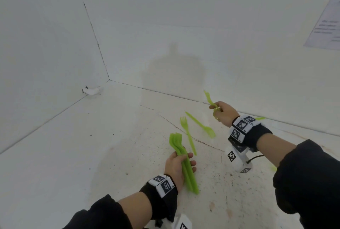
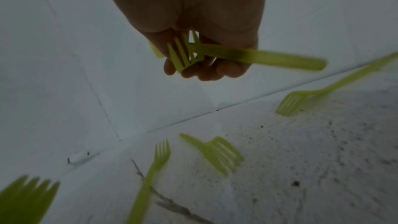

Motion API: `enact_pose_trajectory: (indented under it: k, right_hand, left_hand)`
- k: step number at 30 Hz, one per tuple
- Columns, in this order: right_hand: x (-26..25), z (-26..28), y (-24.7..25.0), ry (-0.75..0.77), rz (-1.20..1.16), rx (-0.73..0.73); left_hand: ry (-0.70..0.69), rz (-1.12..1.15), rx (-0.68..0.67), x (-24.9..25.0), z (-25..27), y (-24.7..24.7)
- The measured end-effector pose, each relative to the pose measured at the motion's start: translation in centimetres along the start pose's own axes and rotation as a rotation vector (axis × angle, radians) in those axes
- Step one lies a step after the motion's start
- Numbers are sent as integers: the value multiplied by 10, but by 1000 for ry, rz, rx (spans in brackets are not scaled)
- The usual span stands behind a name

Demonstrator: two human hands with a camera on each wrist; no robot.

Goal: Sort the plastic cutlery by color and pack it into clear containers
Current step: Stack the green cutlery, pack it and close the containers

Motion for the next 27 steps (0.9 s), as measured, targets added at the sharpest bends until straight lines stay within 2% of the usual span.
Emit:
enact_pose_trajectory:
  k: [3, 6, 9, 12, 13, 15, 18, 21, 23, 25, 27]
  right_hand:
    - [2, 2, 10, 11, -89, 2]
    - [3, 4, 12, 107, 80, -152]
    - [8, 12, 3, 98, 157, -301]
    - [14, 28, -14, 59, 380, -527]
    - [16, 30, -18, 82, 499, -554]
    - [19, 30, -20, 163, 715, -491]
    - [20, 24, -14, 309, 839, -341]
    - [11, 22, -7, 558, 978, -255]
    - [-1, 23, -10, 795, 1026, -216]
    - [-13, 26, -19, 987, 1052, -216]
    - [-19, 27, -34, 989, 1130, -326]
  left_hand:
    - [-13, 0, 2, 2, 2, -1]
    - [-44, 5, 12, 5, 4, -1]
    - [-67, 0, 29, 8, 5, 2]
    - [-76, -12, 44, 7, 6, 4]
    - [-77, -14, 47, 6, 7, 5]
    - [-76, -13, 50, 5, 8, 5]
    - [-76, -24, 50, 4, 11, 5]
    - [-72, -32, 42, 4, 13, 4]
    - [-70, -35, 43, 5, 14, 3]
    - [-63, -31, 45, 6, 15, 3]
    - [-60, -27, 46, 8, 15, 3]
Point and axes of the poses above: each hand's wrist, its own z-axis away from the middle knuckle, its own y-axis out of the back of the hand, x = y × z, the point moved 2 cm from there along -z, towards the middle knuckle, and after that the axes turned 14 degrees about z, right-handed, at the moved point
